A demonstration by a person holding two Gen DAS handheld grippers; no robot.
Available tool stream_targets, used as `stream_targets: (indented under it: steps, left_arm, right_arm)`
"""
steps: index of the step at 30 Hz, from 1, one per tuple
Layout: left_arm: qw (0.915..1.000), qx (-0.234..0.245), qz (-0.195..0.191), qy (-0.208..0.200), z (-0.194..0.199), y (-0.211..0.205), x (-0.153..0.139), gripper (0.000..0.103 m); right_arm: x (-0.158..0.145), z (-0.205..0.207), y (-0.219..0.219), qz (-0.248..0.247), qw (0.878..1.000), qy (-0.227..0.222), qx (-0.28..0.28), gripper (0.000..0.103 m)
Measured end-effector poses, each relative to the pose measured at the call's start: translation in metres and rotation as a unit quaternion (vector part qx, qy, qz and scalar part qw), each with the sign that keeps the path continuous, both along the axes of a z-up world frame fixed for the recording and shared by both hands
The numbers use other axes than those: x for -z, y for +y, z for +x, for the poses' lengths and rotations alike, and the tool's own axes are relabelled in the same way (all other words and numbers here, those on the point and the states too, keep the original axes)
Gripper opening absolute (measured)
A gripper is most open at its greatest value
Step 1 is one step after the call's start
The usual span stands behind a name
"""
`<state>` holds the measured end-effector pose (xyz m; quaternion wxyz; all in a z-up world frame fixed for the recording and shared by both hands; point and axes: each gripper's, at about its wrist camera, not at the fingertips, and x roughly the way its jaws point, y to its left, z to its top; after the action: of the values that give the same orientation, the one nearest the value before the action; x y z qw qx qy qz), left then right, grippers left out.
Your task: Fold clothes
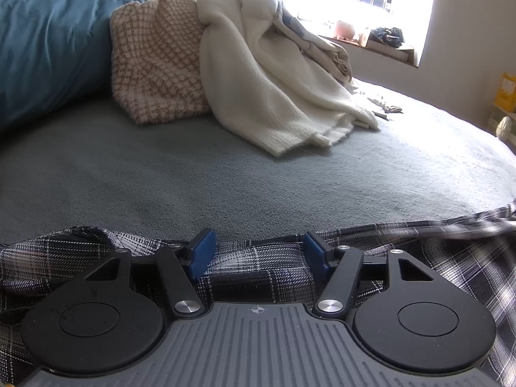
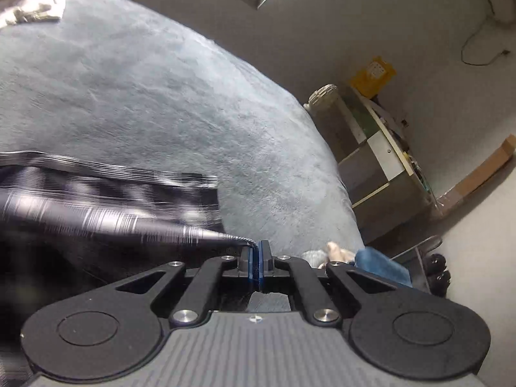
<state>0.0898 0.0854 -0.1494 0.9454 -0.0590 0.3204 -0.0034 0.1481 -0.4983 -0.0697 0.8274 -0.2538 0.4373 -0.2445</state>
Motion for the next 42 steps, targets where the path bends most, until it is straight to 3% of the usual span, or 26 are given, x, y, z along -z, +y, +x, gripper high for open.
stream_targets:
  steps: [9,14,20,27,28,35,39,42]
  left_arm:
    - [0.9999,0.002,0.007,0.012,0.006,0.000,0.000,0.063]
    - [0.9998,0.003,0.013,0.014,0.008,-0.001,0.000,0.064]
    - [0.9997,0.004,0.018,0.015,0.009,-0.001,0.000,0.065]
    - [0.9997,0.005,0.022,0.014,0.009,-0.002,0.001,0.065]
    - [0.9996,0.005,0.023,0.014,0.009,-0.002,0.001,0.065]
    - [0.9995,0.003,0.027,0.012,0.009,-0.003,0.002,0.065]
    - [0.9995,0.001,0.028,0.010,0.009,-0.004,0.002,0.066]
    - [0.9996,0.000,0.028,0.009,0.009,-0.004,0.003,0.066]
  right_arm:
    - [0.051,0.067,-0.018,-0.015,0.997,0.078,-0.014,0.002]
    - [0.070,0.089,-0.022,-0.013,0.996,0.090,-0.017,0.003]
    - [0.076,0.103,-0.027,0.006,0.997,0.075,-0.015,0.004]
    - [0.075,0.116,-0.041,0.029,0.999,0.041,0.002,0.024]
    - [0.074,0.116,-0.044,0.033,0.999,0.032,0.009,0.028]
    - [0.050,0.107,-0.069,0.036,0.994,-0.055,0.086,0.028]
    - [0.029,0.089,-0.087,0.138,0.976,-0.108,0.128,0.029]
    - [0.019,0.074,-0.093,0.268,0.939,-0.138,0.163,0.029]
